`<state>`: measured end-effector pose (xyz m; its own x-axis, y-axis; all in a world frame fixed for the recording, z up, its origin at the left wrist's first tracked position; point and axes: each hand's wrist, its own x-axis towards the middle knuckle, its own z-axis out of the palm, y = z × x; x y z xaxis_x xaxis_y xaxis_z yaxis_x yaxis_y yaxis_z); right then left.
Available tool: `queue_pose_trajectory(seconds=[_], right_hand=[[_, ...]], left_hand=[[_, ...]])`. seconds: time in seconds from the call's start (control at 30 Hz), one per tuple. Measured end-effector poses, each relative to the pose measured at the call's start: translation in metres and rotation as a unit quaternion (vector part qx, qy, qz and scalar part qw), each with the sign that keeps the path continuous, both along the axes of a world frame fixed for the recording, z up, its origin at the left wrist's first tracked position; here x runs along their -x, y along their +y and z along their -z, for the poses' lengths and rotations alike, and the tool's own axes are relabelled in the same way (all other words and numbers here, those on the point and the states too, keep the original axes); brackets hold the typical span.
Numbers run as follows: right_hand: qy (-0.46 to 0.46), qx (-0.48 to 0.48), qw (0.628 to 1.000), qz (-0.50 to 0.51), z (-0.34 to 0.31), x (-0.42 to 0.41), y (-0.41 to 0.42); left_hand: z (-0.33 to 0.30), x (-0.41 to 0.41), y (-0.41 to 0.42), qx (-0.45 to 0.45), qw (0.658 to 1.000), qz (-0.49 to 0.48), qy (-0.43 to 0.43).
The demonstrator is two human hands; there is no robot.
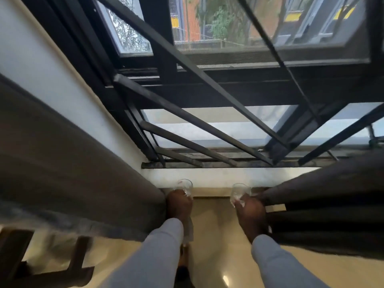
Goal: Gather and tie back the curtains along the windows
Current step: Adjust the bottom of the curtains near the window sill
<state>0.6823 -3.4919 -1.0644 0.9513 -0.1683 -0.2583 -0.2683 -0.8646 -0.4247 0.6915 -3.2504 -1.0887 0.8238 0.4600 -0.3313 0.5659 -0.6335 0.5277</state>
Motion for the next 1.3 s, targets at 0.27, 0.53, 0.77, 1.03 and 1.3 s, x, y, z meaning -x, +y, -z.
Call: queue_pose_trajectory(seconds=[0.27,0.53,0.77,1.03,1.3], right_hand=[[0.028,-0.027,0.997,-0.060,-0.173,0.114,0.001],[0.010,-0.110,0.980,-0.168,-0.305,0.201,0.079],[0.013,-0.064,0.939,-0.338,-0.352,0.219,0.235],[-0.012,-0.158,0.924,-0.348,-0.371,0.249,0.461],[0.048,-0.292,0.924,-0.241,-0.373,0.240,0.667]], left_hand=[[-0.183,0.144,-0.017,0.063,0.991,0.032,0.113],[-0.346,0.272,0.054,0.069,0.994,-0.074,0.043],[-0.406,0.340,0.196,0.024,0.989,-0.143,0.031],[-0.421,0.398,0.411,0.034,0.980,-0.194,0.019],[-0.406,0.394,0.608,0.008,0.986,-0.163,0.015]])
